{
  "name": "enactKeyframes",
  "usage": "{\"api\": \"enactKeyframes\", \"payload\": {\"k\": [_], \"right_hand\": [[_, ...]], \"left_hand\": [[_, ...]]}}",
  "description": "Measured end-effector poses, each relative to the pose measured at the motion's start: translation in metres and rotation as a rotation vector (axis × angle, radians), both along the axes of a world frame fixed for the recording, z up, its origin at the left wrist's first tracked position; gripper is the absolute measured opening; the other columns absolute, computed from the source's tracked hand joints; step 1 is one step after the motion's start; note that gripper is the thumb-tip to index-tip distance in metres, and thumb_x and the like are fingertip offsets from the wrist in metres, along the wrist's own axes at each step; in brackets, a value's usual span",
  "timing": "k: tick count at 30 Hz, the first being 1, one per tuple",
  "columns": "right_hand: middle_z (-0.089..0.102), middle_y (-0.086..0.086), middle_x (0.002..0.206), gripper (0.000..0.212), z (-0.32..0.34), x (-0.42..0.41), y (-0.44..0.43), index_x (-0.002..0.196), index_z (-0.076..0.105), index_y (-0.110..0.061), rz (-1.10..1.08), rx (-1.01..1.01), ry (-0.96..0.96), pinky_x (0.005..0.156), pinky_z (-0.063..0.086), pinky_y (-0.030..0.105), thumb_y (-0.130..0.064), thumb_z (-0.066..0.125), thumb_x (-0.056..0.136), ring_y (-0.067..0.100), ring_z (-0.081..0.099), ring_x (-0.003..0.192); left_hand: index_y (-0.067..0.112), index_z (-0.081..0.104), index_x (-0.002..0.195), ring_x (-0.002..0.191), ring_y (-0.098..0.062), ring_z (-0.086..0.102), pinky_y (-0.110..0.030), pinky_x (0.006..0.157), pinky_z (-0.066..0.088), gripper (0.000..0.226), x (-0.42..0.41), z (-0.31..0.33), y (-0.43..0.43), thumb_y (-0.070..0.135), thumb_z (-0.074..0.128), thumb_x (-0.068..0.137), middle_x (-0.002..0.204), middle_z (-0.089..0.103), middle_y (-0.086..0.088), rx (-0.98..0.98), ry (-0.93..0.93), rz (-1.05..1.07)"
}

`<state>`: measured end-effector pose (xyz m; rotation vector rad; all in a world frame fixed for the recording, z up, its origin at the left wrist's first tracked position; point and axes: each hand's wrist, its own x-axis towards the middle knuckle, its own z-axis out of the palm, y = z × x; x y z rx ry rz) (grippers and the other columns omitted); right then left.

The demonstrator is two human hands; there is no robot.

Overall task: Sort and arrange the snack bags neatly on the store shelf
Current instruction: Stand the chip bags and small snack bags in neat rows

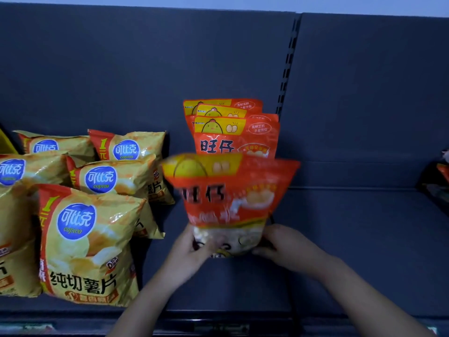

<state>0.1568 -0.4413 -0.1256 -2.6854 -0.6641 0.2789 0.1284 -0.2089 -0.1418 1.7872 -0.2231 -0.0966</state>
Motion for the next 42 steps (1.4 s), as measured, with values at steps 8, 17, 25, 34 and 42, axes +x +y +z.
{"api": "enactKeyframes", "payload": {"k": [8,17,25,34,42], "right_hand": [[0.063,-0.007,0.103,0.039,-0.016,-0.015,0.017,0.105,0.060,-0.028,-0.286,0.333,-0.042,0.079,0.049,0.030,-0.046,0.074,0.074,0.009,0.059,0.096],[0.055,-0.018,0.105,0.060,-0.014,-0.015,0.013,0.105,0.045,-0.036,-0.271,0.318,0.002,0.085,0.047,0.031,-0.065,0.070,0.059,0.006,0.052,0.100],[0.058,-0.019,0.115,0.068,-0.010,-0.019,0.012,0.110,0.046,-0.041,-0.243,0.393,0.095,0.091,0.047,0.030,-0.068,0.071,0.052,0.000,0.053,0.108],[0.073,0.003,0.100,0.068,-0.009,-0.021,0.029,0.113,0.056,-0.011,-0.451,1.135,0.316,0.067,0.055,0.028,-0.012,0.086,0.052,0.019,0.070,0.091],[0.073,0.007,0.099,0.078,0.020,-0.023,-0.053,0.111,0.061,-0.007,-0.560,1.181,0.071,0.068,0.056,0.025,-0.023,0.092,0.041,0.021,0.070,0.089]], "left_hand": [[0.041,0.036,0.112,0.114,0.007,0.039,-0.007,0.088,0.036,0.051,0.004,-0.010,-0.015,0.057,0.063,0.071,0.115,0.039,0.007,0.035,-0.066,0.140],[0.040,0.037,0.122,0.124,-0.008,0.038,-0.027,0.102,0.040,0.084,0.007,-0.013,0.002,0.064,0.074,0.050,0.119,0.038,0.014,0.103,-0.064,0.105],[0.039,0.043,0.122,0.119,-0.003,0.040,-0.032,0.101,0.042,0.093,0.004,-0.011,0.008,0.071,0.078,0.042,0.119,0.041,0.014,0.155,-0.078,0.087],[0.017,0.052,0.114,0.098,-0.004,0.063,-0.015,0.065,0.047,0.030,0.036,0.008,-0.005,0.023,0.061,0.086,0.124,0.054,-0.004,-0.296,0.094,0.237],[0.022,0.057,0.102,0.091,-0.016,0.067,-0.033,0.081,0.055,0.056,0.041,0.021,-0.026,-0.003,0.084,0.059,0.101,0.069,-0.002,-0.087,0.158,0.216]]}}
